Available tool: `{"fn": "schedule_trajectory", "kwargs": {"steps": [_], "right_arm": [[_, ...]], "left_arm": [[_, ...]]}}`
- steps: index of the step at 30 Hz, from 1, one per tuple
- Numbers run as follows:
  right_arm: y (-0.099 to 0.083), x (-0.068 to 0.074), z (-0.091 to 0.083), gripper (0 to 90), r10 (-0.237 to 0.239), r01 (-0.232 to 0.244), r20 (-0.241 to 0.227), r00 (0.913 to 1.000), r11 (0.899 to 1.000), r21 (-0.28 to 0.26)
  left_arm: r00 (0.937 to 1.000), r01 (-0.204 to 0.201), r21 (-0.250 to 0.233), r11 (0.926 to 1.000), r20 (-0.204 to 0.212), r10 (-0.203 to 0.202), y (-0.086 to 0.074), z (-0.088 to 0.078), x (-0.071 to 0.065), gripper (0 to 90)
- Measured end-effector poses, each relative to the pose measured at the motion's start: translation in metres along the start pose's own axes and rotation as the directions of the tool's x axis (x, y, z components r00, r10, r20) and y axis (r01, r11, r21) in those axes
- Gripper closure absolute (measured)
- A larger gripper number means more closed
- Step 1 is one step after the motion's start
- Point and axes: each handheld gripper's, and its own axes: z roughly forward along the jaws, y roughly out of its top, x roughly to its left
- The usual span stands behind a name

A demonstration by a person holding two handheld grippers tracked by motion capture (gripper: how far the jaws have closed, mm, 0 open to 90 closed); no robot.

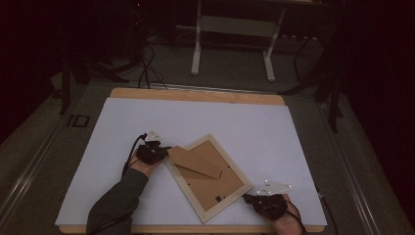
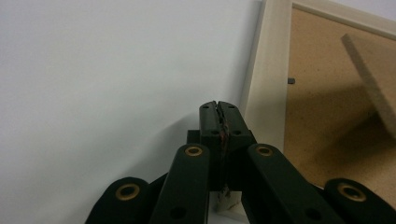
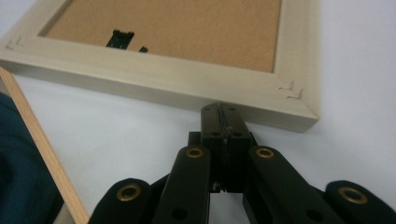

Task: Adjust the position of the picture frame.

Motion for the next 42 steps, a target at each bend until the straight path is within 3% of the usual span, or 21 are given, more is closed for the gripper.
{"fn": "schedule_trajectory", "kwargs": {"steps": [16,28,42], "right_arm": [[0.005,-0.003,0.005,89.6,0.037,-0.037,-0.008,0.9993,0.999,-0.001],[0.014,-0.006,0.013,89.6,0.06,-0.06,0.002,0.9982,0.998,0.0],[0.023,-0.016,0.022,89.7,0.091,-0.091,0.021,0.9956,0.996,-0.006]], "left_arm": [[0.9997,0.026,0.01,0.9996,0.001,-0.026,-0.004,0.0,0.002,90.0],[0.9998,0.02,0.018,0.9996,-0.007,-0.02,-0.007,-0.003,0.001,90.0],[0.9988,0.049,0.009,0.9987,-0.005,-0.049,-0.014,-0.01,0.004,90.0]]}}
